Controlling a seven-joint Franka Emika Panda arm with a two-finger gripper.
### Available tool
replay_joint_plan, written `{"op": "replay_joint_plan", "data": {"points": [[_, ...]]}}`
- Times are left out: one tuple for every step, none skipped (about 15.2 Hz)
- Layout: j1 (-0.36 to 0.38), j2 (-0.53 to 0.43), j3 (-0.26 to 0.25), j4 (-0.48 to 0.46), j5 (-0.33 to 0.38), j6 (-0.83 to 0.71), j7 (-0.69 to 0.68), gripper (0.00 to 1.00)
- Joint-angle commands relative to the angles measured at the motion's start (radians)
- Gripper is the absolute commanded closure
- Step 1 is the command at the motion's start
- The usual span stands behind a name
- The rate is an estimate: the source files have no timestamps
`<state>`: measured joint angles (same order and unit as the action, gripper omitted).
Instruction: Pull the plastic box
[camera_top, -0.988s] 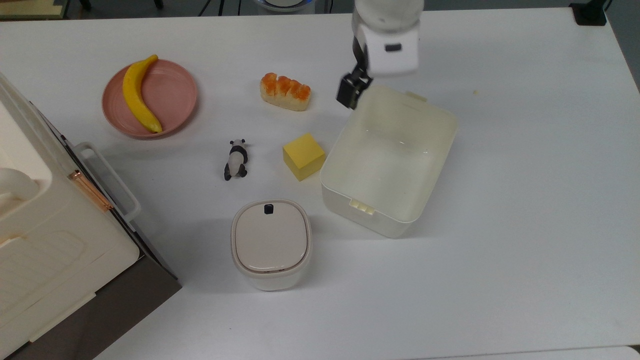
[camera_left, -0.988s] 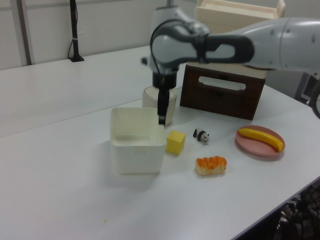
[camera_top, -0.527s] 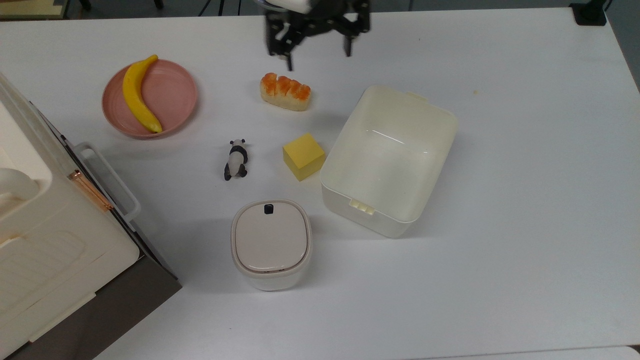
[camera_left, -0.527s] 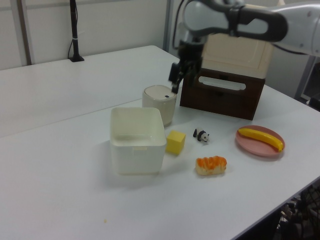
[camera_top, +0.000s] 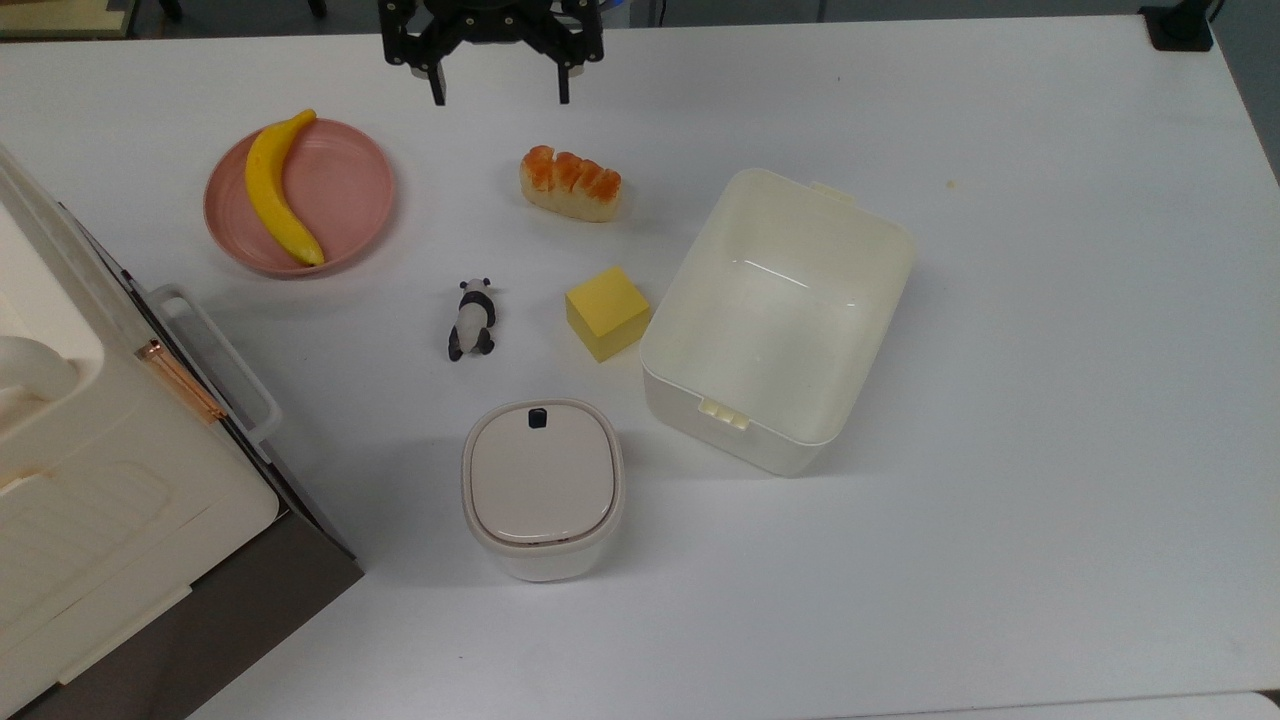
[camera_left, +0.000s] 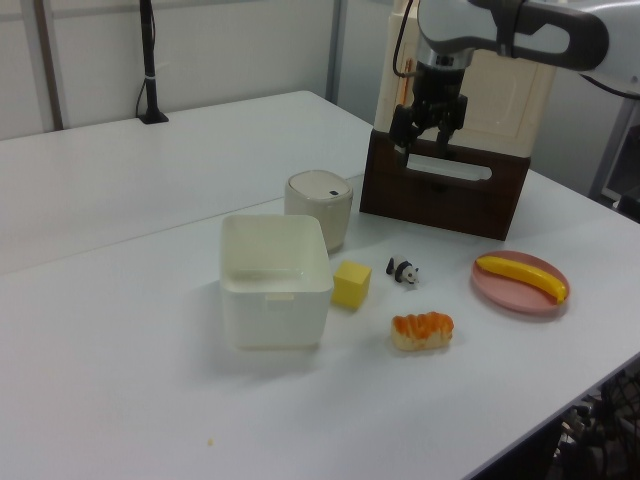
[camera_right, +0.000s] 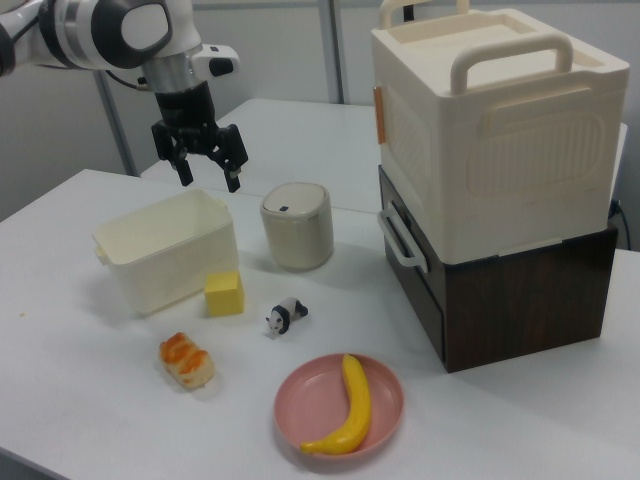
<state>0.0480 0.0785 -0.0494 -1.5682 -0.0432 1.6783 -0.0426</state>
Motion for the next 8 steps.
{"op": "replay_joint_plan", "data": {"points": [[-0.023,-0.037,0.046,-0.055,-0.047,-0.009,0.055,0.00],[-0.022,-0.037,0.046,-0.053,-0.047,-0.009,0.053,0.00],[-0.022,-0.036,0.046,-0.053,-0.044,-0.009,0.059,0.00],[-0.022,-0.034,0.046,-0.053,-0.044,-0.009,0.064,0.00],[-0.022,-0.034,0.046,-0.053,-0.043,-0.009,0.067,0.00],[-0.022,-0.034,0.045,-0.053,-0.040,-0.009,0.072,0.00],[-0.020,-0.034,0.045,-0.053,-0.037,-0.008,0.073,0.00],[-0.020,-0.034,0.045,-0.053,-0.035,-0.006,0.073,0.00]]}}
